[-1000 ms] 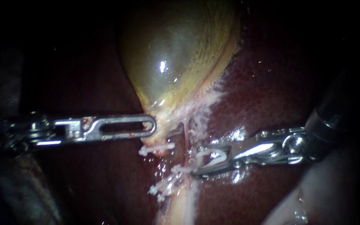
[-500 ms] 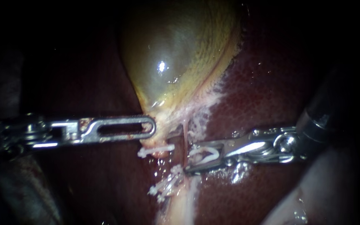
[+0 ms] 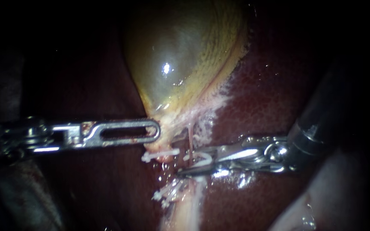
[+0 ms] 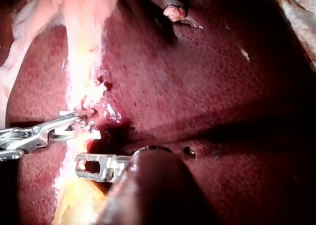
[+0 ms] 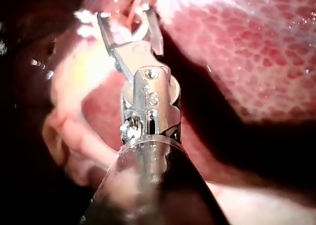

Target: Clipping second clip right tube

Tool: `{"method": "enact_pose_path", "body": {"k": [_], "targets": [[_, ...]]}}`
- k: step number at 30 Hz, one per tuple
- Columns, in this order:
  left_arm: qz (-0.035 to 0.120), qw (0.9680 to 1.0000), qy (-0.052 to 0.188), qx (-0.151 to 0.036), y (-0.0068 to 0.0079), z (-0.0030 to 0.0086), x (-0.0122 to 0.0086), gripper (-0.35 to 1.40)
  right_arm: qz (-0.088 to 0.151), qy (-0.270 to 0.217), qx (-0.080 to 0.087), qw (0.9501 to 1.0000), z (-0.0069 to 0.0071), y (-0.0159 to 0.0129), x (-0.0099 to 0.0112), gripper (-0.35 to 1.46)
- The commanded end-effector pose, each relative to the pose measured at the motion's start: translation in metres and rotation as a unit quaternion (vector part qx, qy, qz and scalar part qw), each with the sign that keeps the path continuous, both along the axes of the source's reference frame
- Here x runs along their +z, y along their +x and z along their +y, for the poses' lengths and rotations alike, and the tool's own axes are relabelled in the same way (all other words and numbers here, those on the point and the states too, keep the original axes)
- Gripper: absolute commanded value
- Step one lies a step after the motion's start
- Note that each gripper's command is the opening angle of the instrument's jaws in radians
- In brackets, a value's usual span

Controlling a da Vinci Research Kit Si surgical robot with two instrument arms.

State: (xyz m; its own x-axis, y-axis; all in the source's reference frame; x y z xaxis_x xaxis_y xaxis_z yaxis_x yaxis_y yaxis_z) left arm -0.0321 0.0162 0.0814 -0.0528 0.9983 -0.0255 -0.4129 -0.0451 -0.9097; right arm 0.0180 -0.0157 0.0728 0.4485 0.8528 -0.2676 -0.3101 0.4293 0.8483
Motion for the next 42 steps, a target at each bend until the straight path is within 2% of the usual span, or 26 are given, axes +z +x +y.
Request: {"method": "enact_pose_path", "body": {"k": [1, 14, 22, 32, 42], "targets": [[0.0, 1.0, 0.0, 0.0, 0.0, 0.0, 0.0, -0.35, -0.001, 0.004, 0.002, 1.0, 0.0, 0.0, 0.0, 0.42], [0.0, 1.0, 0.0, 0.0, 0.0, 0.0, 0.0, -0.35, -0.013, 0.037, 0.023, 0.9989, 0.0001, 0.0002, 0.0002, 0.34], [0.0, 1.0, 0.0, 0.0, 0.0, 0.0, 0.0, -0.35, -0.017, 0.047, 0.03, 0.9983, -0.0005, 0.0002, 0.0007, 0.25], [0.0, 1.0, 0.0, 0.0, 0.0, 0.0, 0.0, -0.35, -0.022, 0.06, 0.039, 0.9972, -0.0008, 0.0001, 0.0009, -0.24], [0.0, 1.0, 0.0, 0.0, 0.0, 0.0, 0.0, -0.35, -0.024, 0.067, 0.044, 0.9965, -0.0007, 0.0001, 0.001, -0.34]]}}
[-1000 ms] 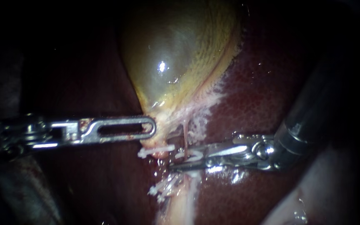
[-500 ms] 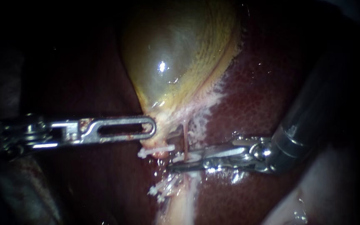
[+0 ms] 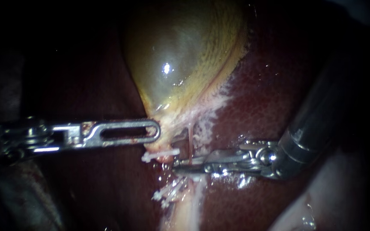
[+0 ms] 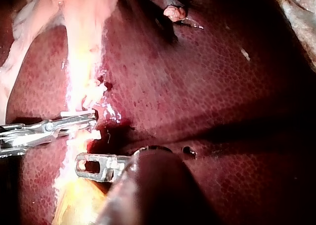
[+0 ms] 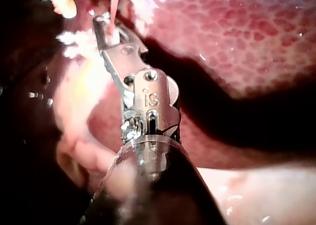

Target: Clipping second clip right tube

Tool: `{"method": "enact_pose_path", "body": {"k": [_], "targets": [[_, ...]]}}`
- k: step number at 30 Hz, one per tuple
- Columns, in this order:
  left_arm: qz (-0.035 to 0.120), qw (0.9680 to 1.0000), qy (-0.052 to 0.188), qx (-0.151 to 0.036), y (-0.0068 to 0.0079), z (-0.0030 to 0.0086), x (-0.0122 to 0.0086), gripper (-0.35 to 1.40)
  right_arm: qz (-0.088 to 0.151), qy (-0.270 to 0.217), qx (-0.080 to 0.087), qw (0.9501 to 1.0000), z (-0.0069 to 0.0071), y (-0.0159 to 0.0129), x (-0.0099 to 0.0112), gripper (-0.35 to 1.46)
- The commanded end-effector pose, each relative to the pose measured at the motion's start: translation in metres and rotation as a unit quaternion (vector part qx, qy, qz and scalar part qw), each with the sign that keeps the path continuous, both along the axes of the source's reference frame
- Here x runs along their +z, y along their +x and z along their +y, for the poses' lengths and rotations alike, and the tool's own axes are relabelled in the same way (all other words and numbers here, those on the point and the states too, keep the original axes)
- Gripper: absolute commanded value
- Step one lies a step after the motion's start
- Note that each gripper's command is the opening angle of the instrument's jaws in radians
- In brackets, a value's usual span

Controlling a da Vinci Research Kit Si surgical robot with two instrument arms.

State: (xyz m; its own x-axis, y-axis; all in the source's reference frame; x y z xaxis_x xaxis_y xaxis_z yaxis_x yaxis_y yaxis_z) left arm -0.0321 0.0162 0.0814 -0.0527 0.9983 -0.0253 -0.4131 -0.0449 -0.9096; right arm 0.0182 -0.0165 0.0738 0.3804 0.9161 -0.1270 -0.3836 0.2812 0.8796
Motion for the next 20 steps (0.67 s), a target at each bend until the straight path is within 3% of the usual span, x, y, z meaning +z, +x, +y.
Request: {"method": "enact_pose_path", "body": {"k": [1, 20], "targets": [[0.0, 1.0, 0.0, 0.0, 0.0, 0.0, 0.0, -0.35, 0.0, 0.0, 0.0, 1.0, 0.0, 0.0, 0.0, -0.34], [0.0, 1.0, 0.0, 0.0, -0.0001, 0.0, 0.0, -0.35, -0.001, 0.002, 0.001, 1.0, 0.0, 0.0, 0.0001, -0.34]]}}
